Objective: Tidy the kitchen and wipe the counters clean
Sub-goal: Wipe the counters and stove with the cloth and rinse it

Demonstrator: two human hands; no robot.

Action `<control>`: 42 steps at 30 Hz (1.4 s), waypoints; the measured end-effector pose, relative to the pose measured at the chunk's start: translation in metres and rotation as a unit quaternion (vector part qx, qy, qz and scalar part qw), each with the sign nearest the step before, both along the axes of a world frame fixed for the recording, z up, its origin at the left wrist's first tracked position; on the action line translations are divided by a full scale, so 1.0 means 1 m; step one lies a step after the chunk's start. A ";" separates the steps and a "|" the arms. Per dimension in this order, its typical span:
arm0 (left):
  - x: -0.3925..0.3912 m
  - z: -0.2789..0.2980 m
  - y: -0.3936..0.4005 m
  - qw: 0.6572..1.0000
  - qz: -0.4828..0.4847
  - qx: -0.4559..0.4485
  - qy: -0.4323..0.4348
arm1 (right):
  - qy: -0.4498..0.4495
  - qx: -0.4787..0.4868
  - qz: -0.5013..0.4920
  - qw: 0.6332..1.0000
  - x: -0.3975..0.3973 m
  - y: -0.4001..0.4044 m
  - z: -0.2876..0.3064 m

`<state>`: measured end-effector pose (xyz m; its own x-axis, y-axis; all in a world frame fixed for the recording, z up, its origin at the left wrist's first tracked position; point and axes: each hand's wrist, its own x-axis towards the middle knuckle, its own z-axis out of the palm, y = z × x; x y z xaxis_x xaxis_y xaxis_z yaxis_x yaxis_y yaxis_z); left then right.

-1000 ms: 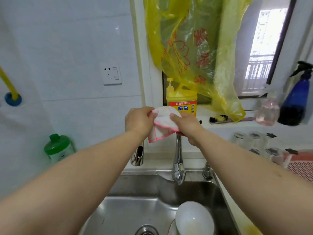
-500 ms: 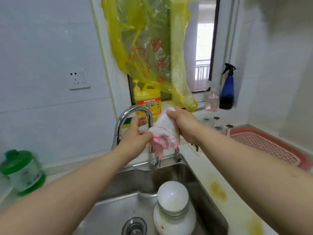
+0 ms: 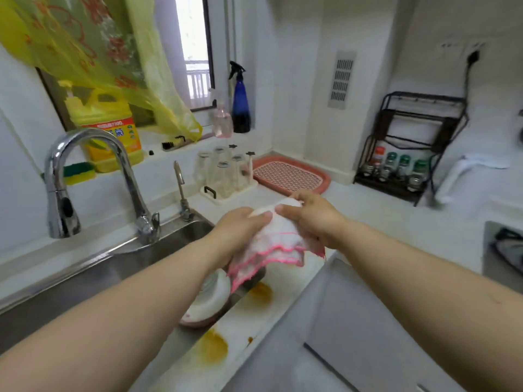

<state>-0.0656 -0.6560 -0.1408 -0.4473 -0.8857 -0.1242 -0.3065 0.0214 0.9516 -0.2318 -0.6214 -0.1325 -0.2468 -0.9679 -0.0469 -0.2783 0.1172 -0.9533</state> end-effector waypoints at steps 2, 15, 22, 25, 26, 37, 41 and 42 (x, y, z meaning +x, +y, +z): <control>-0.036 0.001 0.017 0.999 -0.013 -0.028 -0.018 | 0.041 0.000 -0.076 0.996 -0.037 0.028 -0.003; -0.329 -0.016 0.253 0.953 -0.299 -0.016 -0.043 | -0.006 0.120 -0.217 0.969 -0.238 0.354 -0.037; -0.484 -0.020 0.471 0.903 -0.417 -0.098 -0.048 | 0.011 0.100 -0.423 0.900 -0.366 0.604 -0.038; -0.527 -0.021 0.555 0.879 -0.461 -0.118 -0.042 | -0.022 0.069 -0.523 0.849 -0.396 0.701 -0.039; -0.538 -0.018 0.583 0.864 -0.486 -0.121 -0.048 | -0.042 0.046 -0.552 0.832 -0.405 0.730 -0.041; -0.655 -0.035 0.812 0.702 -0.679 -0.189 -0.097 | -0.247 -0.111 -0.646 0.714 -0.431 0.918 -0.043; -0.715 -0.037 0.873 0.677 -0.711 -0.165 -0.100 | -0.232 -0.115 -0.687 0.678 -0.469 0.967 -0.043; -0.730 -0.036 0.886 0.673 -0.717 -0.151 -0.096 | -0.225 -0.099 -0.707 0.663 -0.481 0.978 -0.044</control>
